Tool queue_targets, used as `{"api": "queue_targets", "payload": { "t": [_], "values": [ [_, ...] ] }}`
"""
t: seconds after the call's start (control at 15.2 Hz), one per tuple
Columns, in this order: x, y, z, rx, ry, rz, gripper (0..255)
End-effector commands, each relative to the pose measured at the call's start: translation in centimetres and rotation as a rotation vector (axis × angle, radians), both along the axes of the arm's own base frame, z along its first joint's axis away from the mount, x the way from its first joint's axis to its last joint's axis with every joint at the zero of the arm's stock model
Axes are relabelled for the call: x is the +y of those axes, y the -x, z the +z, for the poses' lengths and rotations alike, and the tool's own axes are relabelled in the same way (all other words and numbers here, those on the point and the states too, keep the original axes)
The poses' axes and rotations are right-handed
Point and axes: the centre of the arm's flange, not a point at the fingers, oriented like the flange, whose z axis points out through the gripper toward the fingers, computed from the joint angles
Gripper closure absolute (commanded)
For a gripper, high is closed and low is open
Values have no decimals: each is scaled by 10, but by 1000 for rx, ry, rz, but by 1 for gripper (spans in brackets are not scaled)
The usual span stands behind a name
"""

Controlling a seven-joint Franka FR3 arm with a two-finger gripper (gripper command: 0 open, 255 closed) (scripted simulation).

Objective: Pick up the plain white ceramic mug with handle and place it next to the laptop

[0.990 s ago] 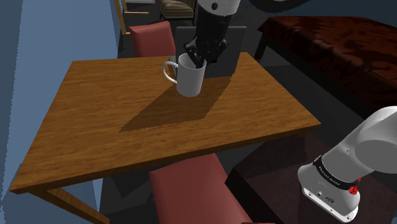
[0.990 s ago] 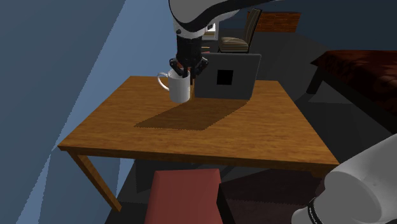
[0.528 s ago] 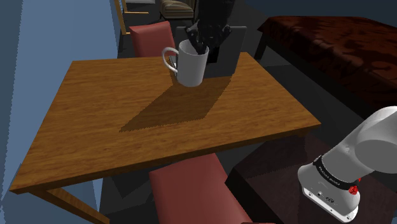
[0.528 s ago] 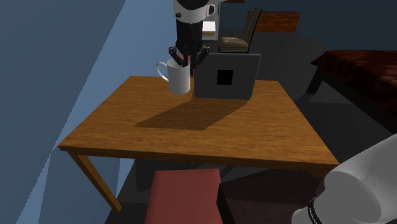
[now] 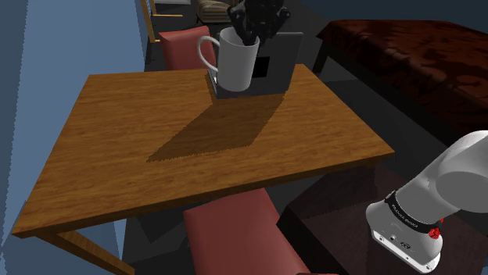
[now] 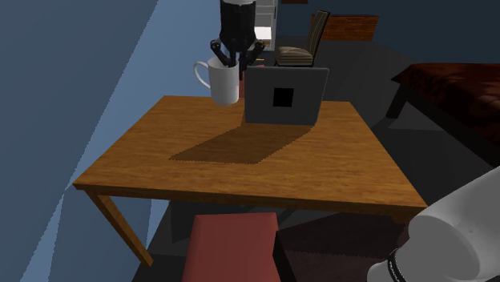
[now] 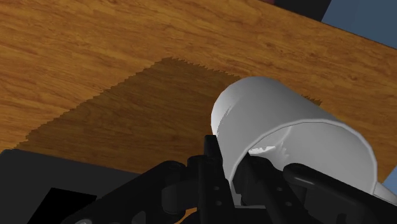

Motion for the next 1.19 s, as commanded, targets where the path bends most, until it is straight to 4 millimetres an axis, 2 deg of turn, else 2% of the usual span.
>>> {"api": "queue_targets", "payload": {
  "t": [0.0,0.73,1.12],
  "values": [
    [0,0,11,0,0,0,255],
    [0,0,68,0,0,0,255],
    [-67,-42,68,0,0,0,255]
  ]
}}
